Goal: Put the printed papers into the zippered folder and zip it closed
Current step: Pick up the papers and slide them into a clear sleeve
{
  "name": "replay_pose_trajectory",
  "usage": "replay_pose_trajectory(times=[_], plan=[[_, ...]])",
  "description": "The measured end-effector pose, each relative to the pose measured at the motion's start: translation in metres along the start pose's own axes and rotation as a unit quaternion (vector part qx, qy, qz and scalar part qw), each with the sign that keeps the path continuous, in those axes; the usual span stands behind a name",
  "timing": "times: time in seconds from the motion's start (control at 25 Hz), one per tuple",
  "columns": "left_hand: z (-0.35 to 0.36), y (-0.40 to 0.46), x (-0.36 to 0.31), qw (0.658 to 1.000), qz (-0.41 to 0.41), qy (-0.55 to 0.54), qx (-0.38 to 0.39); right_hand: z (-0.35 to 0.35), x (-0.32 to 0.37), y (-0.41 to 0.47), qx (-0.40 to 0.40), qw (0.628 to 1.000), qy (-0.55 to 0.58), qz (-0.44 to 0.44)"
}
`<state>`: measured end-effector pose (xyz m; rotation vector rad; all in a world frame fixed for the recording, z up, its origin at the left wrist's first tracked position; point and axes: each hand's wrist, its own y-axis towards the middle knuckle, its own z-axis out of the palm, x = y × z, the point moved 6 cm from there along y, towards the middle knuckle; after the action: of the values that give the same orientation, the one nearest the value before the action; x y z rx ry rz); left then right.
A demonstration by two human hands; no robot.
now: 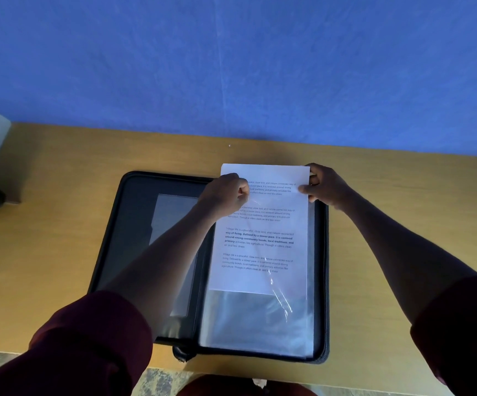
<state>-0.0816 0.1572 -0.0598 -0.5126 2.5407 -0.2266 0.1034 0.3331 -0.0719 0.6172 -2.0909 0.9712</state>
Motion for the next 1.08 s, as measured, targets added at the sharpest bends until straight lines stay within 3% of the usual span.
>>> replay_pose_trajectory(times=[0.16, 0.28, 0.64, 0.84, 1.08], plan=[[-0.001, -0.002, 0.001, 1.000, -0.002, -0.008, -0.002, -0.004, 0.010, 0.002, -0.051, 0.996, 0.069, 0.011], [-0.002, -0.004, 0.000, 1.000, 0.003, -0.016, -0.007, -0.005, 0.019, 0.001, -0.074, 0.996, 0.044, -0.015], [-0.006, -0.007, -0.003, 1.000, 0.006, -0.009, -0.019, 0.003, 0.023, -0.010, -0.005, 0.999, 0.028, -0.035], [-0.005, -0.010, -0.003, 1.000, -0.003, -0.002, -0.014, 0.000, 0.022, -0.009, 0.018, 0.994, -0.110, -0.008], [-0.001, -0.012, -0.001, 1.000, -0.008, 0.000, -0.008, 0.024, 0.050, 0.011, 0.000, 0.969, -0.242, -0.053]])
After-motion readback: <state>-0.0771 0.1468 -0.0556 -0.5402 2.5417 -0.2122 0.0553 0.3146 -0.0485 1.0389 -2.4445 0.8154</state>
